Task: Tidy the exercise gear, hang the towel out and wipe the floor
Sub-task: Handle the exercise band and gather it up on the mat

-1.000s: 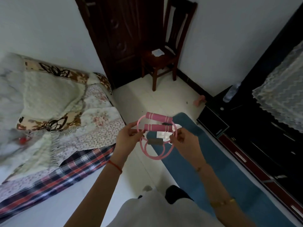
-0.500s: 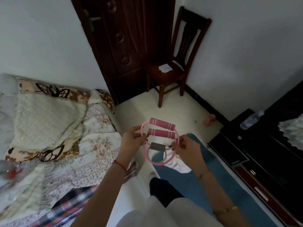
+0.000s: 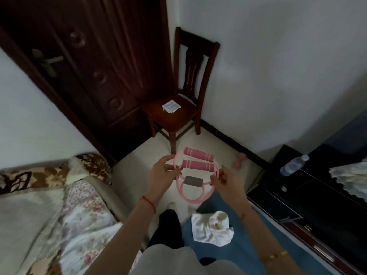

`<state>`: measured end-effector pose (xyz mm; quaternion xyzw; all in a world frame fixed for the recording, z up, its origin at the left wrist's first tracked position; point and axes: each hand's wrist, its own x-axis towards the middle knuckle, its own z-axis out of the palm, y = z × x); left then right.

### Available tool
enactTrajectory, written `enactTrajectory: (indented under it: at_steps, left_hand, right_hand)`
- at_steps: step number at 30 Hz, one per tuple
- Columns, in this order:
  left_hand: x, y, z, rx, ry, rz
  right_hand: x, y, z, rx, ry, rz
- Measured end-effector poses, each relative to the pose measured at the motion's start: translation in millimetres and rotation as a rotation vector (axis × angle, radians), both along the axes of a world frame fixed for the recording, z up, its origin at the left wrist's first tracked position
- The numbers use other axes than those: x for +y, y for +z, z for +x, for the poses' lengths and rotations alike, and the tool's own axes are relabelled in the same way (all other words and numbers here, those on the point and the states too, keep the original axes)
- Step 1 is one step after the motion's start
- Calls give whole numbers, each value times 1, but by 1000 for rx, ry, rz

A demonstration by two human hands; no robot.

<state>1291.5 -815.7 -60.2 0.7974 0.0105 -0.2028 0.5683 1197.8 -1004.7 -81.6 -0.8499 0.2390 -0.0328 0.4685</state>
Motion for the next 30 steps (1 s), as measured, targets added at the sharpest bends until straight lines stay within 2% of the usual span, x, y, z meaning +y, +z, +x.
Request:
enactTrajectory:
  at_steps: [8,15,24,30]
  left_hand:
    - [-83,-32,178,44,-254,-9]
    - [-158,-52,309,63,-493,89]
    - [-274,-79,378,190,-725,125]
    - [-358,-121,394,281,-848,181]
  right_hand:
    - [-51,-26,134,51,-271,23]
    - [-92,-44,233,87,-512,71]
    - [-161,-63,279,155,-755,111]
    - [-230,-110,292,275,-846,166]
